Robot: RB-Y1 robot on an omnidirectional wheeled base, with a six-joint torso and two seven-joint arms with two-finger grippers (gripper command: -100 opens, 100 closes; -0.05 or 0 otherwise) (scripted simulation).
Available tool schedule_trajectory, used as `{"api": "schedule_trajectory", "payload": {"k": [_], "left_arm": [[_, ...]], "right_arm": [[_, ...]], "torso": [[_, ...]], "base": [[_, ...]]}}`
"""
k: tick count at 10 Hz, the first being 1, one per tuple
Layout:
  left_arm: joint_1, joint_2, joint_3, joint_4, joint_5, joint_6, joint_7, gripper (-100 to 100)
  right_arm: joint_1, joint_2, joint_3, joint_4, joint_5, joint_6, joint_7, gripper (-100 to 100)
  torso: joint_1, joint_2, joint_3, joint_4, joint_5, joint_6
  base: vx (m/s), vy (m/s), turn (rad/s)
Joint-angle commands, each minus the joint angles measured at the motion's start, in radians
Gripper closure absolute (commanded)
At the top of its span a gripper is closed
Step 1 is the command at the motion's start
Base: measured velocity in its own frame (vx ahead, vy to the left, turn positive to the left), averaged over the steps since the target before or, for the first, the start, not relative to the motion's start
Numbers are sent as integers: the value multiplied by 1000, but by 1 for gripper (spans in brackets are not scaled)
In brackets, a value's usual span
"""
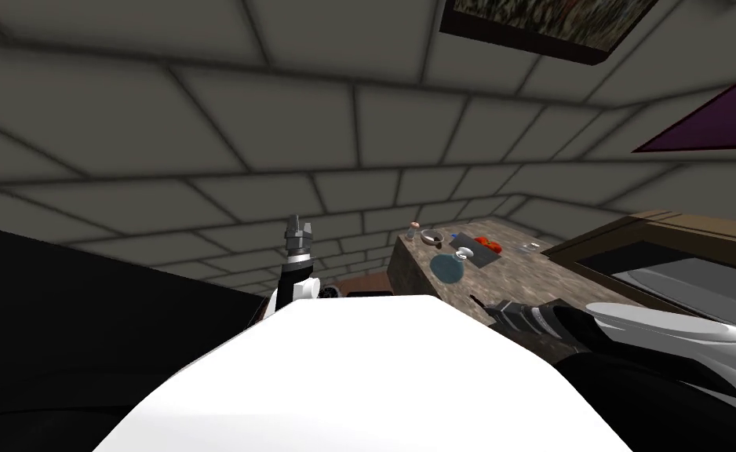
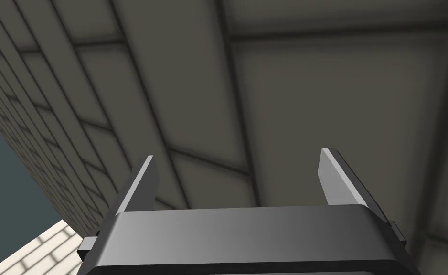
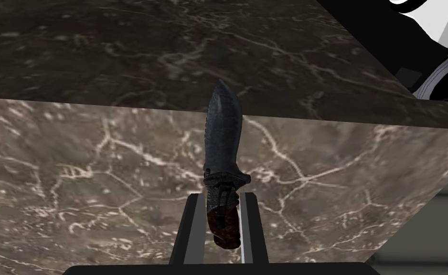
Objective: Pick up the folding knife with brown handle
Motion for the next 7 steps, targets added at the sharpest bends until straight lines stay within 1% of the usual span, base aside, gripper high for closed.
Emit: {"api": "schedule_trajectory", "payload": {"k": [1, 5, 6, 7], "left_arm": [[0, 0, 0, 0, 0, 0, 0, 0], [0, 0, 0, 0, 0, 0, 0, 0], [0, 0, 0, 0, 0, 0, 0, 0], [-1, 0, 0, 0, 0, 0, 0, 0]], "right_arm": [[33, -25, -40, -28, 11, 1, 11, 100], [96, -87, -121, -91, 38, 2, 30, 100], [89, -77, -109, -85, 34, 5, 26, 100], [92, -79, -112, -87, 35, 5, 27, 0]], "torso": [[0, 0, 0, 0, 0, 0], [2, 1, 1, 0, 0, -1], [1, 2, 1, 0, 0, -1], [0, 5, 2, 1, 0, -2]], "base": [[128, -18, -305], [117, 1, -295], [46, -3, -57], [8, 1, 13]]}}
